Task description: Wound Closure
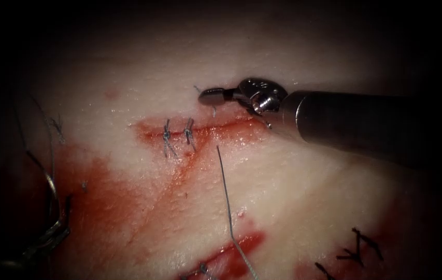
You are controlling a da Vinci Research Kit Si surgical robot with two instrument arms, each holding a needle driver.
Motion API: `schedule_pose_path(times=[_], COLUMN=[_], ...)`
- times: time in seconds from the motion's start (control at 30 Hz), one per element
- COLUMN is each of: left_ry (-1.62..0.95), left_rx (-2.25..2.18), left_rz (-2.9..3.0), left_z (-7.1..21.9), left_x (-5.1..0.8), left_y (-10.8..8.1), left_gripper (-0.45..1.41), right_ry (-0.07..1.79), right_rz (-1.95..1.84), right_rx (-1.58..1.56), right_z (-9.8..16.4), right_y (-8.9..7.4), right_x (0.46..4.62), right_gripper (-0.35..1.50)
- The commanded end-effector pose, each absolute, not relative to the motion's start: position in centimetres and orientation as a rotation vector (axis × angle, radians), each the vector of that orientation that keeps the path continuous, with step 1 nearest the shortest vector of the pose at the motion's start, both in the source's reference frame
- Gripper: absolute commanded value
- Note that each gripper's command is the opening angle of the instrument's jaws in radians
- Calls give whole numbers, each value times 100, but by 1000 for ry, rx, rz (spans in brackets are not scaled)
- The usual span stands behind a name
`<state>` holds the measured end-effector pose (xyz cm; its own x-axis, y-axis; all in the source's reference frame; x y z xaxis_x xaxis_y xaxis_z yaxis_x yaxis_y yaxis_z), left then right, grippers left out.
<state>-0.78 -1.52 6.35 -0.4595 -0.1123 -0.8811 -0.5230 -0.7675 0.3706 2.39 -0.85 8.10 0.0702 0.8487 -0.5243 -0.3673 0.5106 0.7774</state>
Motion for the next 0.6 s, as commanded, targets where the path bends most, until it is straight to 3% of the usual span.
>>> schedule_pose_path(times=[0.03, 0.6], left_ry=[919, 925], left_rx=[-1468, -1467], left_rz=[2306, 2310], left_z=[641, 642], left_x=[-83, -83], left_y=[-148, -149], left_gripper=[-45, -45], right_ry=[1193, 1357], right_rz=[971, 921], right_rx=[509, 435], right_z=[807, 755], right_y=[-78, -61], right_x=[247, 234], right_gripper=[-35, -35])
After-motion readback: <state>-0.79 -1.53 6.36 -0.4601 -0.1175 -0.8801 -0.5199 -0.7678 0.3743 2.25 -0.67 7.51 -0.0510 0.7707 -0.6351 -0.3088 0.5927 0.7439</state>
